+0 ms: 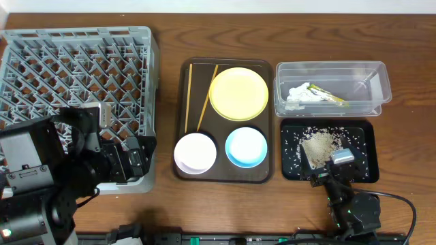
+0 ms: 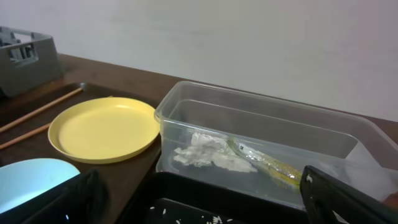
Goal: Sort waste into correct bins and load items into the dishwasher
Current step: 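Reach the left gripper to the wooden chopsticks on the tray and grasp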
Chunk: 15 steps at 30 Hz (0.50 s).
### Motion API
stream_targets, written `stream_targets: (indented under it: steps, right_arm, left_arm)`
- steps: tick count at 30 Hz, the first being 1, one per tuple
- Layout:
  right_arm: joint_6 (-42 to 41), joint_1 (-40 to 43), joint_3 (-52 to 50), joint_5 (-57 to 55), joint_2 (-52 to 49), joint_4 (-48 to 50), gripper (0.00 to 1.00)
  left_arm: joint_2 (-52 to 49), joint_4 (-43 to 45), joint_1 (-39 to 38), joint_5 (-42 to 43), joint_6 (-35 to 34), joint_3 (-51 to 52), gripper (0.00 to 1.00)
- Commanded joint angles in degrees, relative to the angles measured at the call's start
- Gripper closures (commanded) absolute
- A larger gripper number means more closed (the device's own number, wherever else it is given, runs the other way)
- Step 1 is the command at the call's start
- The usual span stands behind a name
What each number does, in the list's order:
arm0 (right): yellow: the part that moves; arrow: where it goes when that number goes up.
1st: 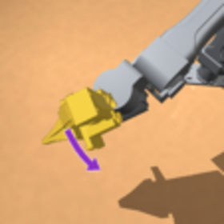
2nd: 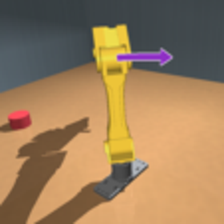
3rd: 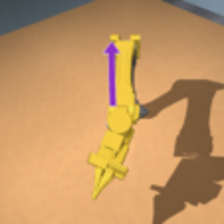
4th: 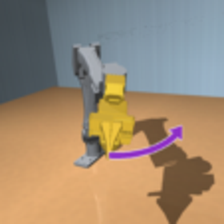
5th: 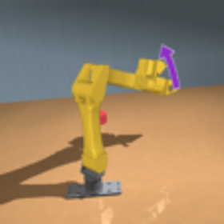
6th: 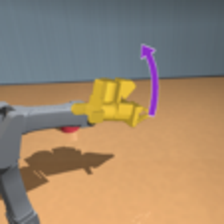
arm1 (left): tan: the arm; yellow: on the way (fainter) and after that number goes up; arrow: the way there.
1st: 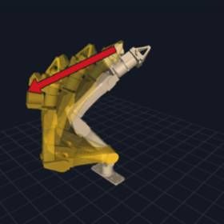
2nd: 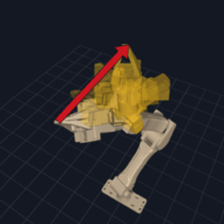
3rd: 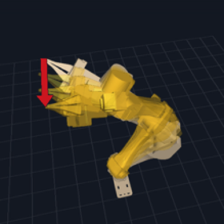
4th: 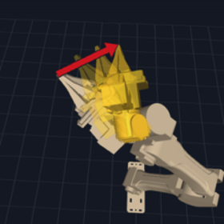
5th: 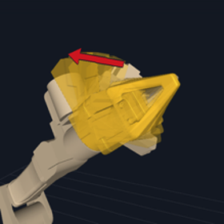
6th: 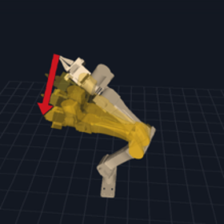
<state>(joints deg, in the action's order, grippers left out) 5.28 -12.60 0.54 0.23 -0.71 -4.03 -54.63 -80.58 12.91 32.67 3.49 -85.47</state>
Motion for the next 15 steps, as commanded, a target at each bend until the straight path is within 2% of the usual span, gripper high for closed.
stream_targets:
  steps: [1, 9, 13, 15]
  right_arm:
    - [0.6, 0.4, -0.2, 0.2, 0.3, -0.1, 0.01]
    - [0.6, 0.4, -0.2, 0.2, 0.3, -0.1, 0.01]
    - [0.6, 0.4, -0.2, 0.2, 0.3, -0.1, 0.01]
    - [0.6, 0.4, -0.2, 0.2, 0.3, -0.1, 0.01]
  left_arm:
    - [0.0, 0.0, -0.2, 0.4, 0.5, -0.7, 0.02]
    - [-1.6, 4.4, -0.8, 1.6, -0.7, 0.5, 0.02]
    - [-7.3, 6.4, -5.9, 0.5, -0.8, 0.9, 0.02]
    - [-11.2, 8.1, -10.4, -3.6, -2.3, 0.9, 0.02]
